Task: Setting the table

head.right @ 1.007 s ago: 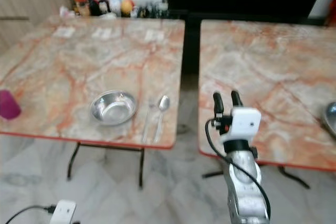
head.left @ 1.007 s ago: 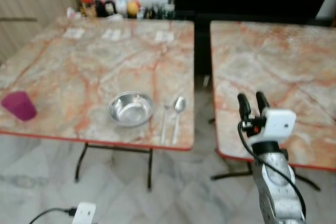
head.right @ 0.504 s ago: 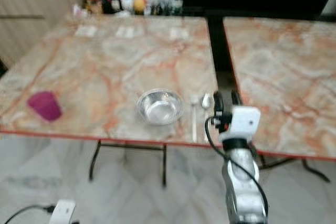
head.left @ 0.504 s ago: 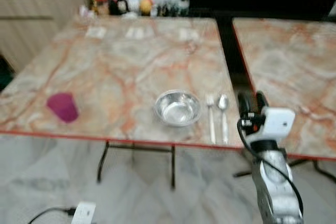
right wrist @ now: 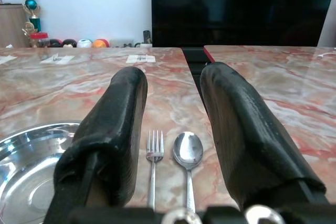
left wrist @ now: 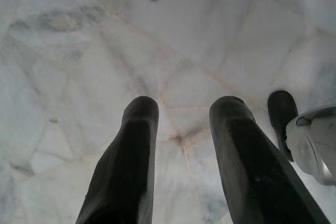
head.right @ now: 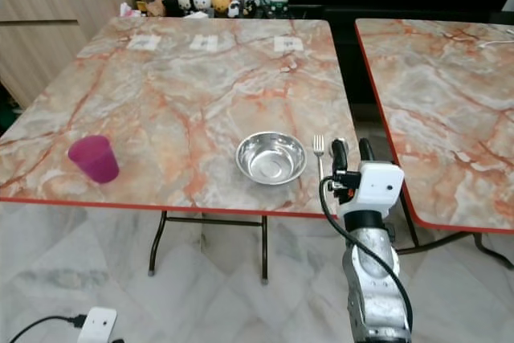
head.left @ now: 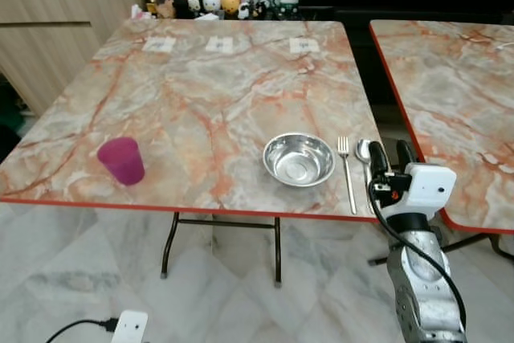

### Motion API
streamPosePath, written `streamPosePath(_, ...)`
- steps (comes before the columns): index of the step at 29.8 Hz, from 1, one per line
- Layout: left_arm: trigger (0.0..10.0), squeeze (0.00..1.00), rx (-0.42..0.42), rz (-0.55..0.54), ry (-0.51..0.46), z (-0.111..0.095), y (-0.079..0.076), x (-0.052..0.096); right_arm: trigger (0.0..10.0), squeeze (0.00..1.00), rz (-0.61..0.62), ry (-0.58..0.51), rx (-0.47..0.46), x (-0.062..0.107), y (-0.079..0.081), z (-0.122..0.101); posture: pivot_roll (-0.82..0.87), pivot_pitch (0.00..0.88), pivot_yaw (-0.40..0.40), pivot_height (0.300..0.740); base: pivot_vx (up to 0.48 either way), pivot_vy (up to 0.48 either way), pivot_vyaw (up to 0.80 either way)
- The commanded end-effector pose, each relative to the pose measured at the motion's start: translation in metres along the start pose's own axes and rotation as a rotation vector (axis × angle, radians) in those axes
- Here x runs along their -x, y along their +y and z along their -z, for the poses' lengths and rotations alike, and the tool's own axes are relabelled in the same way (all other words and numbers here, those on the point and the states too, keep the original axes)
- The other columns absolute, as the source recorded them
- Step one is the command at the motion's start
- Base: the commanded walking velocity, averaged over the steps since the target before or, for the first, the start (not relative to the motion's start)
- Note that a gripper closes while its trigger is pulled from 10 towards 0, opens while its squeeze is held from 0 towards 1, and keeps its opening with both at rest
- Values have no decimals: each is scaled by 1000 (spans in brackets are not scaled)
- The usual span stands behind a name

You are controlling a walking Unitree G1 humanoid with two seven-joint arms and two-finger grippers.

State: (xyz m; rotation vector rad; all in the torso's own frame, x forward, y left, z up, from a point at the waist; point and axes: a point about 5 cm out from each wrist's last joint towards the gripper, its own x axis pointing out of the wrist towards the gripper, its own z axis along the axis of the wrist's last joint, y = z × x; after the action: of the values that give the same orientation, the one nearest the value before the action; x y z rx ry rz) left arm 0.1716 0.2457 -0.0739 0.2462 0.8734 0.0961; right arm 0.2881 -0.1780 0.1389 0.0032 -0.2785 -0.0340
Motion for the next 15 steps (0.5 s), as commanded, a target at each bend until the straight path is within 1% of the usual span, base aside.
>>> streamPosePath(1,10000,0,9,-1,9,5,0,2,10000,0,-7,9,8,1,0,3,-55,75,32,740,0,480,800)
streamPosePath(2,10000,0,6,0,8,5,0,2,10000,0,-9,10,9,1,0,3,-55,75,32,740,0,480,800)
streamPosePath(5,10000,0,10,0,5,4,0,1,10000,0,1,21,-8,1,0,4,-53,76,32,740,0,274,800)
streamPosePath(11,10000,0,2,9,-4,3,-1,1,10000,0,10,41,-37,2,0,8,-52,77,33,740,0,0,0)
streamPosePath(15,10000,0,6,13,-13,2,-2,1,10000,0,50,62,-60,1,-5,11,-51,77,34,740,0,0,0)
